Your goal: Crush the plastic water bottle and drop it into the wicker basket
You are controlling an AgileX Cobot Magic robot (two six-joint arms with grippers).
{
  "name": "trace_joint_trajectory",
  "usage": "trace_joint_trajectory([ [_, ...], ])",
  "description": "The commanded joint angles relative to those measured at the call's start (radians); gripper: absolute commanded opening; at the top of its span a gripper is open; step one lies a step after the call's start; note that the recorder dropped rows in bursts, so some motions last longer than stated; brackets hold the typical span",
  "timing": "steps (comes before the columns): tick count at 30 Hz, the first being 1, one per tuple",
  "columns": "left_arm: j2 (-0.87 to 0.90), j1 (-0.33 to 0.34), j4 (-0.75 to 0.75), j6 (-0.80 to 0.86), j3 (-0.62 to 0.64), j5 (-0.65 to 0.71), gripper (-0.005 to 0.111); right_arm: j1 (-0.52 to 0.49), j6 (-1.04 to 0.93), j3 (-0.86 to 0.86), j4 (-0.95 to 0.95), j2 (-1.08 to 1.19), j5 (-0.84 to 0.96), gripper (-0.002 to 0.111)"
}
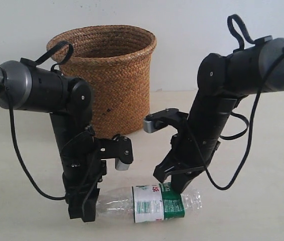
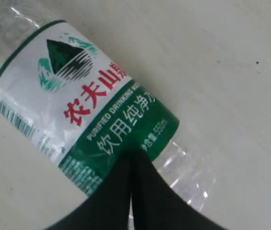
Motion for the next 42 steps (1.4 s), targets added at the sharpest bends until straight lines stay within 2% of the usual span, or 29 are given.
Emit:
trace_joint_trajectory([
  [1,-0.002,-0.005,-0.008,-0.009,-0.007,0.0,0.004,0.039,-0.002,0.016,-0.014,0.088,-0.02,0.0],
  [5,-0.002,-0.005,-0.008,-0.009,-0.007,-0.002,0.004,0.072,-0.008,0.016,-0.028,0.126,-0.05,0.0],
  [12,-0.002,-0.005,-0.008,-0.009,-0.007,-0.002,0.004,0.072,-0.005,0.016,-0.046,0.107,-0.051,0.0],
  [20,-0.002,-0.005,-0.008,-0.011,-0.007,-0.002,0.004,0.072,0.009,0.016,-0.062,-0.015,-0.01,0.0],
  [26,-0.002,-0.005,-0.008,-0.011,-0.007,-0.006,0.004,0.072,0.141,0.016,-0.062,-0.142,-0.014,0.0],
  [33,-0.002,-0.005,-0.008,-0.011,-0.007,-0.006,0.004,0.072,0.286,0.016,-0.059,-0.163,-0.001,0.0],
  [37,-0.002,-0.005,-0.006,-0.011,-0.007,-0.008,0.004,0.09,0.186,0.016,-0.05,-0.126,-0.018,0.0],
  [42,-0.002,-0.005,-0.008,-0.011,-0.007,-0.011,0.004,0.144,0.185,0.016,-0.056,-0.082,-0.055,0.0],
])
